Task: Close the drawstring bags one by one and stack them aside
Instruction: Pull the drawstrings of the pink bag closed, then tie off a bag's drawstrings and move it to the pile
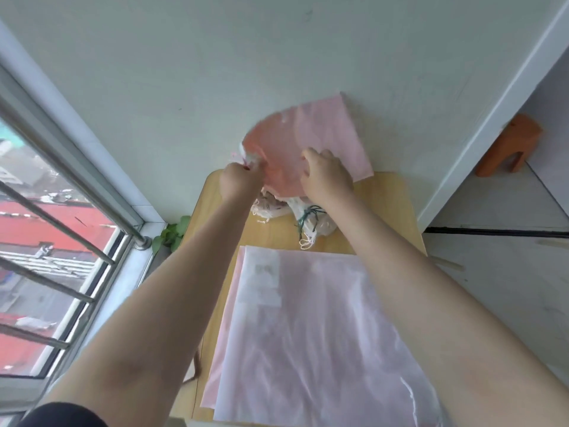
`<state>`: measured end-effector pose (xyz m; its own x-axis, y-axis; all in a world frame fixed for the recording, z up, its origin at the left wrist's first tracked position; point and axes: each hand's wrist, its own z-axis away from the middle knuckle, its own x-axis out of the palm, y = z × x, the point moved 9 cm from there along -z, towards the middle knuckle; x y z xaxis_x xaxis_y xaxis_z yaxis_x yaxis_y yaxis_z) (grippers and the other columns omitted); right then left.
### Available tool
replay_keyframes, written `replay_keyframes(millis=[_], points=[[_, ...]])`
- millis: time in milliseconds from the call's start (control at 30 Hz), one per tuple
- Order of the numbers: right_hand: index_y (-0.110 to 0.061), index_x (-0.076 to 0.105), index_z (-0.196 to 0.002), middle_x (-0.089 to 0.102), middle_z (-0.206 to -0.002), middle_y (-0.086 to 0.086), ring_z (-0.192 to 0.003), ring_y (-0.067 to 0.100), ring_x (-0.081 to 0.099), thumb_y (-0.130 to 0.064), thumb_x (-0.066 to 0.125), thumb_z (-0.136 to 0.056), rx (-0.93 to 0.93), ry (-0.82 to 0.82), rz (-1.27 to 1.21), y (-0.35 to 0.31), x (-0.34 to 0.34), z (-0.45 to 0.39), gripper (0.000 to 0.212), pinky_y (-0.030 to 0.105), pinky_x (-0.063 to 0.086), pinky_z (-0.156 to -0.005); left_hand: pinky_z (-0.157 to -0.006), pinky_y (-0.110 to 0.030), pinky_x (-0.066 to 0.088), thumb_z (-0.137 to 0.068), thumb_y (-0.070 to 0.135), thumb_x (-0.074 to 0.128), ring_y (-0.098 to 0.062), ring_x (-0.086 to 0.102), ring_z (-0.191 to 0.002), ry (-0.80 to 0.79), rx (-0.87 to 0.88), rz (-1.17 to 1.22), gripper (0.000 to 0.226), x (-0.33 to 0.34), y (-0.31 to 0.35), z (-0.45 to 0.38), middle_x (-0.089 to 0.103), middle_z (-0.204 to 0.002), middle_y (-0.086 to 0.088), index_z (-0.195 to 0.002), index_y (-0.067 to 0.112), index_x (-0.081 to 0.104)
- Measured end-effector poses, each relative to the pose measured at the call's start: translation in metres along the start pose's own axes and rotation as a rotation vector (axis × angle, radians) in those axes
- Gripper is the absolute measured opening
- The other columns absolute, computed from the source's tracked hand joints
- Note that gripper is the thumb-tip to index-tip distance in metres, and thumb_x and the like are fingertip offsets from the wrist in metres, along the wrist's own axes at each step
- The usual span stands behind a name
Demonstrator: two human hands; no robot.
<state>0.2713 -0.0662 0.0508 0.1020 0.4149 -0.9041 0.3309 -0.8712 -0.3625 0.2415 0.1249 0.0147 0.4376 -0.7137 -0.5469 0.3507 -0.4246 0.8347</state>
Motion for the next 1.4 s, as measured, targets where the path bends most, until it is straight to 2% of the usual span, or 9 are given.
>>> replay_keyframes(millis=[133,200,300,467,600,733,933,1167,1400], points=[[-0.034,0.025,-0.15,0.038,-0.14,0.017,-0.119,0.038,0.047,-0.035,0.051,-0.096,0.077,-0.316,0.004,0.014,0.078,-0.021,0.06,0.046,0.048,-0.093,-0.057,-0.029,0.051,-0.088,0.046,0.06,-0.022,0.065,-0.065,-0.019,-0.171,0.09,0.041,0.019,-0.052,-0.035,0.064,-0.064,0.0,-0.062,0.015,0.061],[-0.042,0.01,-0.152,0.019,-0.153,0.02,-0.122,0.039,0.048,-0.043,0.06,-0.09,0.138,-0.428,-0.001,0.024,0.112,-0.027,0.08,0.044,0.047,-0.095,-0.069,-0.036,0.056,-0.084,0.049,0.065,-0.025,0.064,-0.072,-0.024,-0.228,0.077,0.042,0.029,-0.076,-0.047,0.06,-0.068,-0.002,-0.063,0.014,0.056],[-0.044,-0.005,-0.15,-0.01,-0.157,0.025,-0.118,0.039,0.053,-0.058,0.069,-0.076,0.179,-0.54,0.019,0.039,0.156,-0.032,0.106,0.043,0.051,-0.091,-0.061,-0.033,0.048,-0.082,0.05,0.066,-0.024,0.054,-0.06,-0.071,-0.285,0.03,0.046,0.044,-0.11,-0.058,0.051,-0.058,-0.003,-0.059,0.013,0.052],[-0.041,-0.01,-0.152,-0.031,-0.155,0.017,-0.139,0.038,0.034,-0.063,0.067,-0.076,0.188,-0.614,0.013,0.049,0.178,-0.034,0.111,0.039,0.049,-0.095,-0.058,-0.036,0.05,-0.081,0.047,0.068,-0.026,0.051,-0.053,-0.075,-0.342,0.029,0.044,0.052,-0.14,-0.061,0.051,-0.054,-0.005,-0.057,0.013,0.054],[-0.039,-0.002,-0.154,-0.023,-0.159,0.014,-0.138,0.037,0.034,-0.059,0.068,-0.076,0.192,-0.589,-0.009,0.047,0.169,-0.027,0.106,0.039,0.049,-0.094,-0.063,-0.036,0.054,-0.084,0.049,0.064,-0.028,0.059,-0.061,-0.062,-0.335,0.027,0.045,0.048,-0.134,-0.053,0.055,-0.058,-0.004,-0.058,0.014,0.052],[-0.031,0.026,-0.148,0.028,-0.146,0.01,-0.118,0.033,0.051,-0.038,0.056,-0.089,0.191,-0.342,-0.124,0.048,0.132,-0.016,0.066,0.04,0.051,-0.087,-0.067,-0.034,0.053,-0.08,0.049,0.069,-0.021,0.063,-0.077,-0.014,-0.299,0.113,0.036,0.035,-0.115,-0.035,0.063,-0.084,0.001,-0.091,0.016,0.059],[-0.01,0.061,-0.091,0.063,-0.1,0.01,-0.087,0.03,0.058,-0.017,0.047,-0.088,0.294,-0.068,-0.174,0.072,0.055,0.035,0.015,0.032,0.043,-0.064,-0.054,-0.027,0.038,-0.085,0.036,0.065,-0.011,0.055,-0.068,0.098,-0.084,0.1,0.027,0.003,-0.069,0.023,0.059,-0.09,0.005,-0.1,0.017,0.052],[-0.008,0.063,-0.108,0.063,-0.115,0.012,-0.105,0.03,0.062,-0.009,0.05,-0.09,0.33,-0.491,0.182,0.1,0.069,0.127,0.023,0.028,0.043,-0.072,-0.059,-0.026,0.044,-0.083,0.021,0.057,-0.019,0.06,-0.078,-0.229,0.101,-0.223,0.014,0.056,-0.039,0.1,0.063,-0.085,0.003,-0.092,0.016,0.067],[-0.007,0.055,-0.117,0.046,-0.13,0.014,-0.108,0.032,0.06,-0.001,0.047,-0.089,0.298,-0.441,0.181,0.103,0.064,0.155,0.03,0.033,0.042,-0.072,-0.082,-0.032,0.052,-0.086,0.016,0.054,-0.025,0.062,-0.1,-0.427,0.212,-0.496,0.024,0.101,-0.047,0.144,0.066,-0.11,-0.003,-0.102,0.016,0.073]])
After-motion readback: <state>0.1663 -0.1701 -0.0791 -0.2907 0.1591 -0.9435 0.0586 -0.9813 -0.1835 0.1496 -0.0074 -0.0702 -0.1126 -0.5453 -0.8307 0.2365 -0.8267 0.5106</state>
